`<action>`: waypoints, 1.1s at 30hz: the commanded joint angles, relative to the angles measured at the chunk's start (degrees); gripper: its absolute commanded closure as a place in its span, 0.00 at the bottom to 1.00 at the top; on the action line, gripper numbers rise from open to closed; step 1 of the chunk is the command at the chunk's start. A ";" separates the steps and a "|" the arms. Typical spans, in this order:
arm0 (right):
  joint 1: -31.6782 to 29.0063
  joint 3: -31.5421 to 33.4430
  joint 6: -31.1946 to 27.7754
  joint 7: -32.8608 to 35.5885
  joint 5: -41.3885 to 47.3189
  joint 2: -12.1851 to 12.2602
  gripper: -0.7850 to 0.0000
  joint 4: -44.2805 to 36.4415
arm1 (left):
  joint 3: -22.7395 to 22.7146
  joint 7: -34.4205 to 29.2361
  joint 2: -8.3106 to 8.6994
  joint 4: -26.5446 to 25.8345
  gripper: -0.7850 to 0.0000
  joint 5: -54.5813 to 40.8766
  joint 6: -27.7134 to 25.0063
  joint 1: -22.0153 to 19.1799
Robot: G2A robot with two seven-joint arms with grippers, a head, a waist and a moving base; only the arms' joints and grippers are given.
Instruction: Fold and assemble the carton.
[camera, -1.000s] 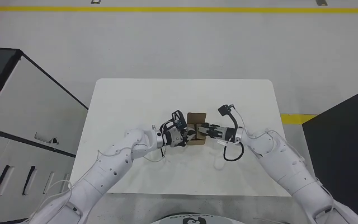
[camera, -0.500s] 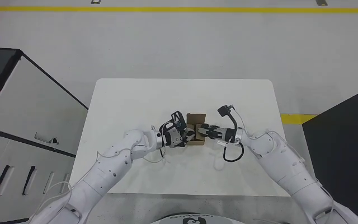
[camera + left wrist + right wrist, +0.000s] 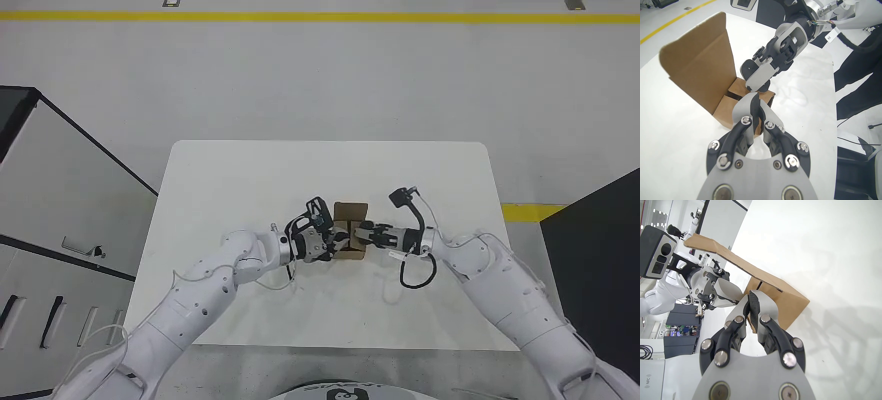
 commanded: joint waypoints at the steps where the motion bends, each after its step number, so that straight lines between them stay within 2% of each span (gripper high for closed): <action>1: 0.00 -0.04 -0.02 0.05 0.04 -0.05 1.00 0.06 | -0.09 0.02 -0.03 -0.11 1.00 -0.03 0.05 0.01; 15: -0.59 0.45 -0.14 0.35 0.20 -0.11 1.00 -0.21 | -0.41 -0.16 -0.11 -0.21 1.00 0.04 0.00 0.64; 21: -1.74 2.10 -2.13 -0.47 1.92 0.20 1.00 -1.73 | -1.55 0.89 0.16 -1.52 1.00 0.46 -0.42 1.20; 22: -2.15 2.69 -2.75 -0.43 2.85 0.34 1.00 -2.11 | -1.84 1.46 0.26 -1.67 0.67 0.54 -0.90 1.39; 23: -2.57 3.36 -3.82 -0.14 4.01 0.50 0.91 -2.44 | -2.20 2.08 0.37 -1.80 0.25 0.55 -1.29 1.62; 24: -3.06 4.04 -5.07 0.40 5.42 0.69 0.56 -2.71 | -2.52 2.56 0.48 -2.00 0.00 0.54 -1.77 1.87; 25: -3.52 4.79 -6.07 1.06 6.87 0.90 0.12 -2.93 | -2.88 2.95 0.61 -2.26 0.00 0.68 -2.28 2.10; 26: -4.05 5.56 -7.47 1.73 8.67 1.11 0.00 -3.37 | -3.30 3.21 0.76 -2.55 0.00 0.94 -2.59 2.39; 30: -6.00 8.60 -12.07 7.79 14.10 2.29 0.00 -4.93 | -5.18 3.44 1.44 -4.63 0.00 1.46 -3.22 4.08; 33: -6.00 8.60 -12.07 7.79 14.10 2.29 0.00 -4.93 | -6.61 3.28 2.01 -7.49 0.00 3.19 -4.23 4.83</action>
